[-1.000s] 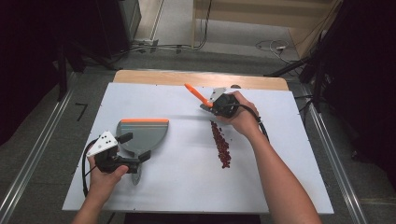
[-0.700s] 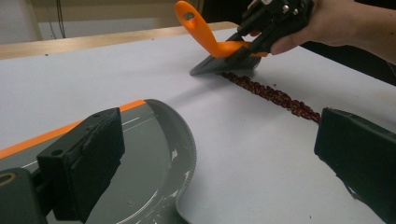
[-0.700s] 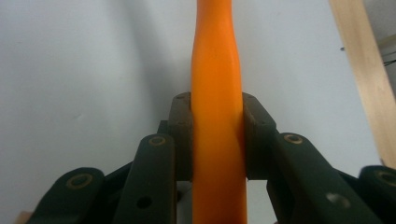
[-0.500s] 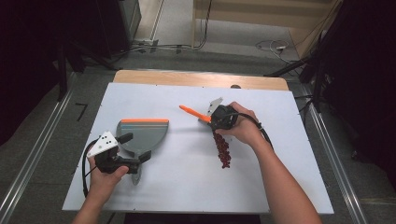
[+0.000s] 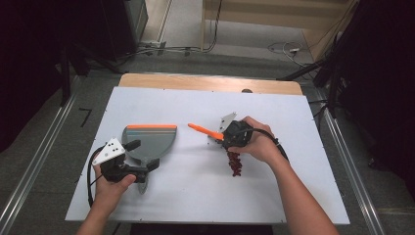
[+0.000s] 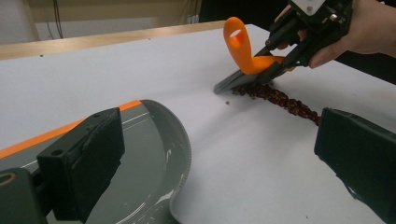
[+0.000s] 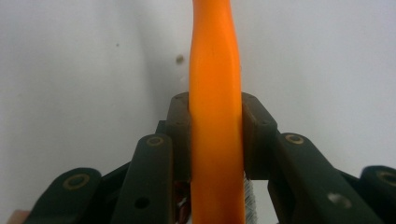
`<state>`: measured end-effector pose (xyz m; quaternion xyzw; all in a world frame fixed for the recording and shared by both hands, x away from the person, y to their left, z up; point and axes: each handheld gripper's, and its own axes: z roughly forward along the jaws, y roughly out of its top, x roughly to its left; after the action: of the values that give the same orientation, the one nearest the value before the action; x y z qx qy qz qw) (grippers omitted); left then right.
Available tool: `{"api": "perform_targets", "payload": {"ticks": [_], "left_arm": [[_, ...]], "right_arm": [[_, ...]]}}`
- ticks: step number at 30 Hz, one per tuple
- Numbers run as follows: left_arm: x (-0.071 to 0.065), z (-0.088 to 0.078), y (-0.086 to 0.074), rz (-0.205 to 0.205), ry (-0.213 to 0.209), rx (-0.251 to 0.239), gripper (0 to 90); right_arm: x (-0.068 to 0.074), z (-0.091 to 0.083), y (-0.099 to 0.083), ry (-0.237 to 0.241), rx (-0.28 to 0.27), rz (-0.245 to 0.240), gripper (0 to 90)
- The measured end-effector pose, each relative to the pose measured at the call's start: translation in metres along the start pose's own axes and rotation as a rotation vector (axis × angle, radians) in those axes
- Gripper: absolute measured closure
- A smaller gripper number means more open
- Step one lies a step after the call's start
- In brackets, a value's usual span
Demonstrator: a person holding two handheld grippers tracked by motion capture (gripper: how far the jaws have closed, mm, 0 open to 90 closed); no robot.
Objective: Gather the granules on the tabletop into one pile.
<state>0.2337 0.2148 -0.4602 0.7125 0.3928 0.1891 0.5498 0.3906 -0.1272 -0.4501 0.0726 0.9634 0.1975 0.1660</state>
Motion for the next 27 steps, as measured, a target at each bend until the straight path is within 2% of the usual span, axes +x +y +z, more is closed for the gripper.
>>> {"api": "perform_targets", "payload": {"ticks": [2, 3, 14, 15, 16, 21, 27], "left_arm": [[0.0, 0.0, 0.0, 0.0, -0.001, 0.001, 2.1], [0.0, 0.0, 0.0, 0.001, 0.0, 0.004, 2.1], [-0.001, 0.002, 0.0, 0.007, -0.004, 0.008, 2.1], [-0.001, 0.002, 0.0, 0.007, -0.005, 0.008, 2.1], [-0.001, 0.002, 0.0, 0.007, -0.005, 0.009, 2.1], [-0.002, 0.003, -0.001, 0.008, -0.007, 0.01, 2.1], [-0.004, 0.003, -0.001, 0.011, -0.009, 0.014, 2.1]], "right_arm": [[0.005, -0.002, -0.001, 0.005, 0.004, -0.001, 68.0], [0.005, -0.003, -0.002, 0.005, 0.004, -0.017, 68.0], [0.021, -0.01, -0.009, 0.034, -0.013, 0.005, 67.8], [0.021, -0.011, -0.009, 0.031, -0.014, -0.01, 67.8], [0.024, -0.012, -0.01, 0.036, -0.014, 0.0, 67.8], [0.029, -0.014, -0.011, 0.027, -0.019, -0.019, 67.8], [0.036, -0.019, -0.01, 0.028, 0.005, -0.018, 67.9]]}}
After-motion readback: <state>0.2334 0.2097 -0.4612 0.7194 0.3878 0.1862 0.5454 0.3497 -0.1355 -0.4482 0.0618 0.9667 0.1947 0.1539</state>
